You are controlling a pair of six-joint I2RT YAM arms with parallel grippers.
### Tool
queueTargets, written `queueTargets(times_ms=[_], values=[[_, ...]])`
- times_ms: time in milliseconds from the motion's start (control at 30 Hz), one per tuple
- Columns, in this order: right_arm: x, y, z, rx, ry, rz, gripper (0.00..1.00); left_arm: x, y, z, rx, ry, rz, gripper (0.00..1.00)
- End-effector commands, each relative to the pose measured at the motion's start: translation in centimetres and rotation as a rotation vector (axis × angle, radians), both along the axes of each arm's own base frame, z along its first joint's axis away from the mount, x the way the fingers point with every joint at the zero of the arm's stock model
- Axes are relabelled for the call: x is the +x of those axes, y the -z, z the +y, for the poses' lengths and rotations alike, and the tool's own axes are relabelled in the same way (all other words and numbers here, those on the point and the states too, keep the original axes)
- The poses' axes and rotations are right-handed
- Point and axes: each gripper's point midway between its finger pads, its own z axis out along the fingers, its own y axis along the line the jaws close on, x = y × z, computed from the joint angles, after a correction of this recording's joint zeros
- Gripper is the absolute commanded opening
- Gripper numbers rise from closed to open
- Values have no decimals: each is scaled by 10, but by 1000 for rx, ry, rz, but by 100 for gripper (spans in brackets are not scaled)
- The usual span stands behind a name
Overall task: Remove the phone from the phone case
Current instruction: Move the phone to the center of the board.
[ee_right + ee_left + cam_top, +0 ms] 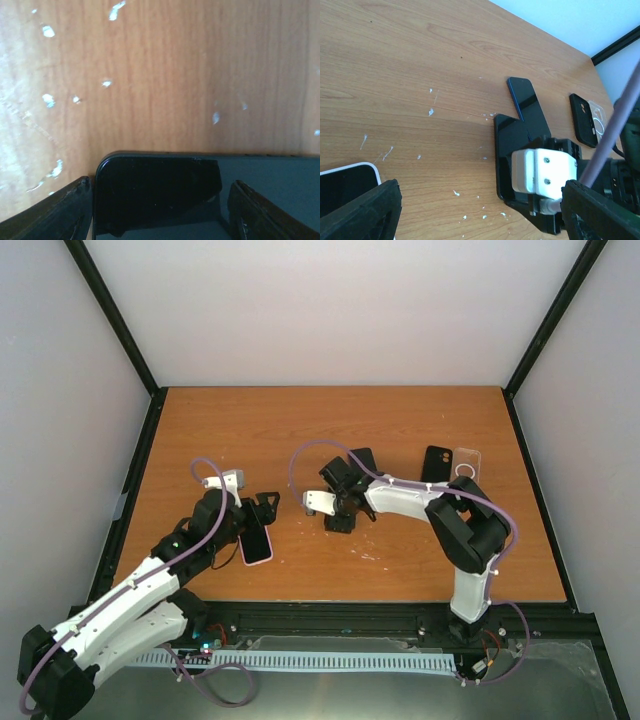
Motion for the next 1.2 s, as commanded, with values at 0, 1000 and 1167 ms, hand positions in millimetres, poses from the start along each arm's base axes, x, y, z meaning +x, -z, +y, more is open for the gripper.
queueTargets(times_ms=[0, 1000, 1167], values=[[24, 3, 8, -7, -46, -63, 72, 2, -6, -5, -29, 17, -13, 88], [-12, -150, 5, 378, 52, 127, 83, -39, 59, 4, 6, -95, 505, 99], [-39, -173, -6, 496, 150, 181, 87, -57, 85, 15, 172, -130, 727, 99]])
